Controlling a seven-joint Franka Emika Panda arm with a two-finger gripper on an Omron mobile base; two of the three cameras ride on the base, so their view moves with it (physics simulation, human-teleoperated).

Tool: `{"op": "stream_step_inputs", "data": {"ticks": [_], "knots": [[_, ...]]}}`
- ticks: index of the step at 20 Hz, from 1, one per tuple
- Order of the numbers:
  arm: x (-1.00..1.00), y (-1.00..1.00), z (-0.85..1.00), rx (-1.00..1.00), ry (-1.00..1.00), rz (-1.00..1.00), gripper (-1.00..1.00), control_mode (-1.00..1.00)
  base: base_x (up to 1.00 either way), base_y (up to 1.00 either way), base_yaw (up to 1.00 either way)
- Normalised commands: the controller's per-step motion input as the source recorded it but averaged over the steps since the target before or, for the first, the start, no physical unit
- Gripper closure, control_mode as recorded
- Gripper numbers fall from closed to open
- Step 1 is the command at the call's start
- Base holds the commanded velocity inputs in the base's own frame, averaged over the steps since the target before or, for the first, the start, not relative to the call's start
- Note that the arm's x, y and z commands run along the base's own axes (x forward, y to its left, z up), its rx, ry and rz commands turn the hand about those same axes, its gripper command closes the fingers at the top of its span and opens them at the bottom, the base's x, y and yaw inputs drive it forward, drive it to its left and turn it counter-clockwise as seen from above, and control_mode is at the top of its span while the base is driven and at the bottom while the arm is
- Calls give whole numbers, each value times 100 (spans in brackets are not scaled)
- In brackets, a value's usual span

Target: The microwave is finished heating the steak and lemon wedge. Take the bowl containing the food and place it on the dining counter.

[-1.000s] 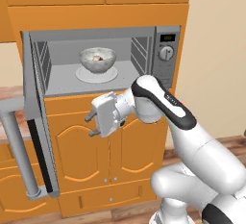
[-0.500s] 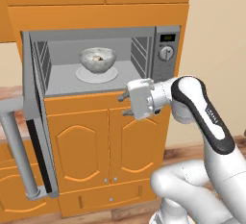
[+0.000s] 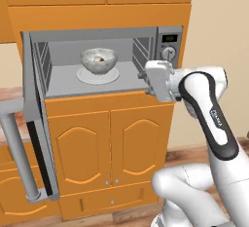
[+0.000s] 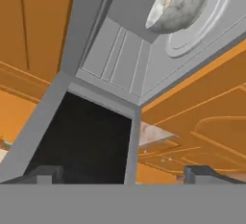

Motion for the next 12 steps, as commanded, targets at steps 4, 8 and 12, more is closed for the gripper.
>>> {"op": "stream_step_inputs", "data": {"ticks": [4, 8, 12], "knots": [[82, -36, 14, -4, -1, -39, -100, -100, 0, 0, 0], [41, -4, 12, 0, 0, -1, -100, -100, 0, 0, 0], [97, 0, 6, 0, 19, -15, -100, -100, 0, 0, 0]]}}
